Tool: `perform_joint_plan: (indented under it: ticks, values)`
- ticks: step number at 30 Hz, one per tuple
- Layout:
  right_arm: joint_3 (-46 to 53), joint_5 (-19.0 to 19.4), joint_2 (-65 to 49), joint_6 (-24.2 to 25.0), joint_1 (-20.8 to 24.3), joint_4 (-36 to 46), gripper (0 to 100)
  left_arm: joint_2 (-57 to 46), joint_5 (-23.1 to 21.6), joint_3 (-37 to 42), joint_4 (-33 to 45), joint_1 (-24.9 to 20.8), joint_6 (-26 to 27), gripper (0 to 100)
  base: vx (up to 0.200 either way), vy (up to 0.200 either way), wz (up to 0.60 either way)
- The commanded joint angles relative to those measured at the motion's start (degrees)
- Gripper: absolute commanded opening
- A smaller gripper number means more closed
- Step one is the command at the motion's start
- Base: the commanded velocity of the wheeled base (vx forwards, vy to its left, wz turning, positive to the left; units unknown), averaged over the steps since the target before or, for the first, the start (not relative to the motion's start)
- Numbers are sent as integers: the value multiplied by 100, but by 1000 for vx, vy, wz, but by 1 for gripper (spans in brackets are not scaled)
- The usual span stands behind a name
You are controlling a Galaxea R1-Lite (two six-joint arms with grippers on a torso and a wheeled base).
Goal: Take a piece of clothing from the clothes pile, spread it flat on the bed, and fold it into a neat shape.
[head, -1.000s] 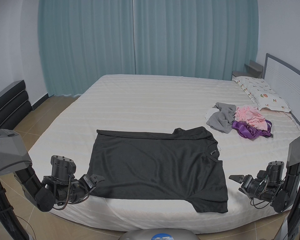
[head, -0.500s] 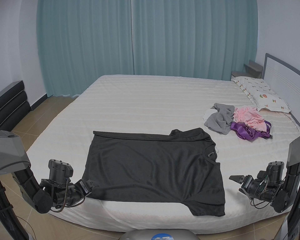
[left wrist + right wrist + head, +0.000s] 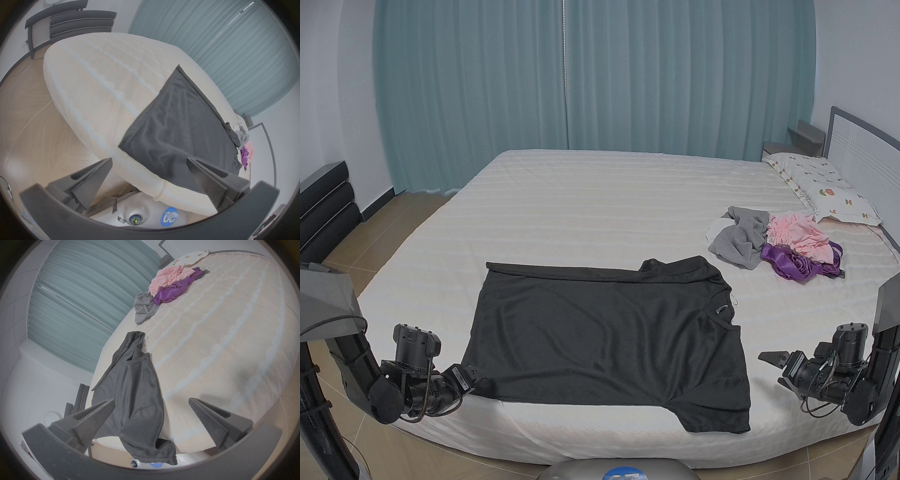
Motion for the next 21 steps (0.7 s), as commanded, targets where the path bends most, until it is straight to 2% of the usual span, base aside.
perform_joint_plan:
  ticks: [1, 7, 8, 14, 18, 21]
  values:
    - [101, 2, 27, 7, 13, 5, 100, 346, 2, -92, -35, 117, 4, 100, 0, 0, 0]
    - [101, 2, 133, -11, 13, -4, 100, 513, 11, -144, -176, 196, 4, 100, 0, 0, 0]
    - [101, 2, 185, -19, 22, 5, 100, 505, 11, -127, -237, 205, -5, 0, 0, 0, 0]
    - [101, -7, 264, -19, 101, 5, 100, 426, 19, -74, -211, 222, 4, 0, 0, 0, 0]
    - [101, -42, 598, -55, 585, -101, 100, 118, 98, 23, 97, 380, 408, 0, 0, 0, 0]
    - [101, -51, 678, -55, 848, -136, 100, 48, 98, 23, 123, 416, 443, 0, 0, 0, 0]
